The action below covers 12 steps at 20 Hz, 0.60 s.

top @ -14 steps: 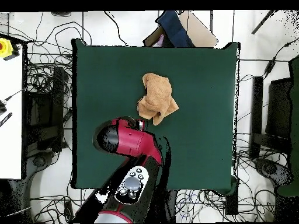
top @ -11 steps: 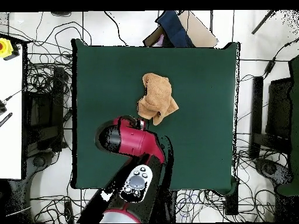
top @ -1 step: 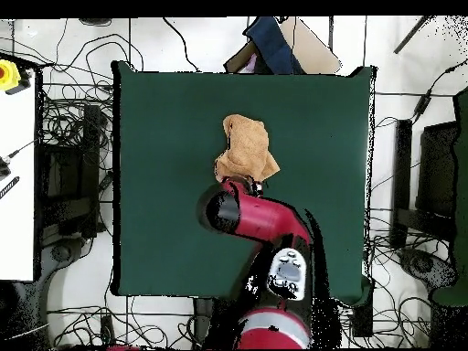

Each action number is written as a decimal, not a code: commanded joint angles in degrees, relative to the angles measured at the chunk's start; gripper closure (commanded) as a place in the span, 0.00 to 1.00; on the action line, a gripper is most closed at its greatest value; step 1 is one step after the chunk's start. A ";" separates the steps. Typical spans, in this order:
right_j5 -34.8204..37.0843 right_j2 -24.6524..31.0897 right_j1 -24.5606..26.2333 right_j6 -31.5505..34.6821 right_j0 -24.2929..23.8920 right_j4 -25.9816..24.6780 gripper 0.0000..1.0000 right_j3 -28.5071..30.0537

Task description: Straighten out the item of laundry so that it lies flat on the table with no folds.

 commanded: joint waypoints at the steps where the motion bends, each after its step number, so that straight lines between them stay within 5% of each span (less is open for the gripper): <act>1: 0.05 9.86 1.00 1.32 -2.53 -5.49 1.00 -0.01; 12: 2.47 4.91 1.70 10.30 5.69 -2.45 1.00 -1.48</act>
